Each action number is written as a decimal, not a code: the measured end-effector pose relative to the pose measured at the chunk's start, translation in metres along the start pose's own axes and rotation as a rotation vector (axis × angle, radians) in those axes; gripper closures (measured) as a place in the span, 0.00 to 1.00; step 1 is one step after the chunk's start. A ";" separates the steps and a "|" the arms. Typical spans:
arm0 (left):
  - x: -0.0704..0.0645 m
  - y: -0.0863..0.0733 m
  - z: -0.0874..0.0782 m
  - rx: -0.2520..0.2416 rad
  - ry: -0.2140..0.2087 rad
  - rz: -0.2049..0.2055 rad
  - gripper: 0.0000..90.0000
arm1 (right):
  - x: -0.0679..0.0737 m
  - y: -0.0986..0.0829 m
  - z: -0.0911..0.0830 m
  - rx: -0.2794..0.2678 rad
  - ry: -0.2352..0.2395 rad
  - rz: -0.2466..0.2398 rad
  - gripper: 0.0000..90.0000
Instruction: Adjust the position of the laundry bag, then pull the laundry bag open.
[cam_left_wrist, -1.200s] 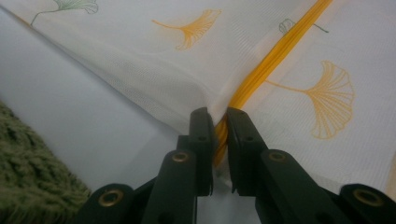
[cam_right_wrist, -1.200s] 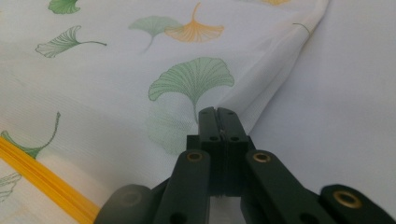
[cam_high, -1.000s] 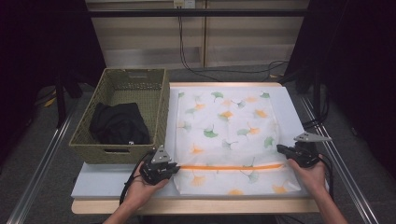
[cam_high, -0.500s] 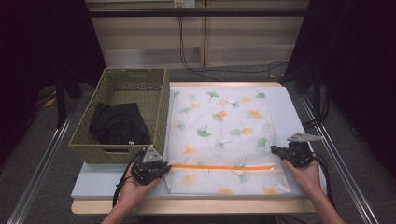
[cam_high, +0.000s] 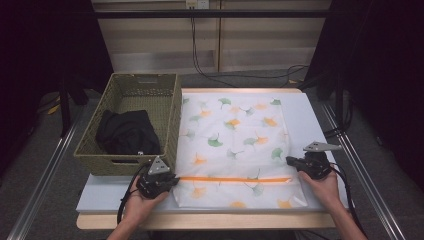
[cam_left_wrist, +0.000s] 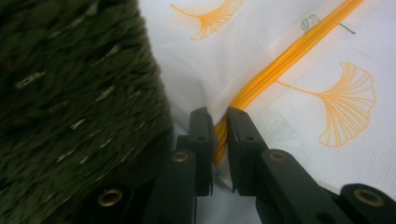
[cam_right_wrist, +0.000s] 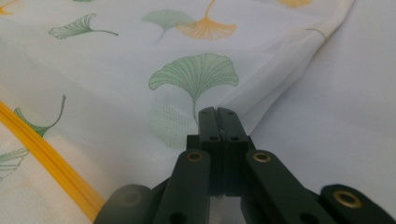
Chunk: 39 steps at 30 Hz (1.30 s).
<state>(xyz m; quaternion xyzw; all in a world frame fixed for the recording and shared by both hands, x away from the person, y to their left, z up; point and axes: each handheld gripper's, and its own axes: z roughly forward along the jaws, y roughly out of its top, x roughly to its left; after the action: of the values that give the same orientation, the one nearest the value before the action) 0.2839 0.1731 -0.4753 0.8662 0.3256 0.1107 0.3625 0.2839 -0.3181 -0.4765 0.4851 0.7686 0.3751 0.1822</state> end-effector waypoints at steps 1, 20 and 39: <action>0.000 -0.001 0.000 0.005 0.006 -0.004 0.89 | 0.001 -0.001 0.001 0.009 0.000 0.000 1.00; -0.009 -0.004 -0.011 -0.025 -0.012 0.019 0.59 | -0.003 -0.002 -0.003 -0.011 -0.006 0.023 0.78; -0.029 0.011 -0.013 -0.170 -0.082 0.058 0.40 | 0.006 -0.011 -0.030 0.003 0.065 0.065 0.50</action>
<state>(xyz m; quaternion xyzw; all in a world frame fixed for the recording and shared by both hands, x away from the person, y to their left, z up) 0.2616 0.1560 -0.4577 0.8452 0.2744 0.1129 0.4445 0.2550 -0.3274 -0.4642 0.4979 0.7585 0.3950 0.1440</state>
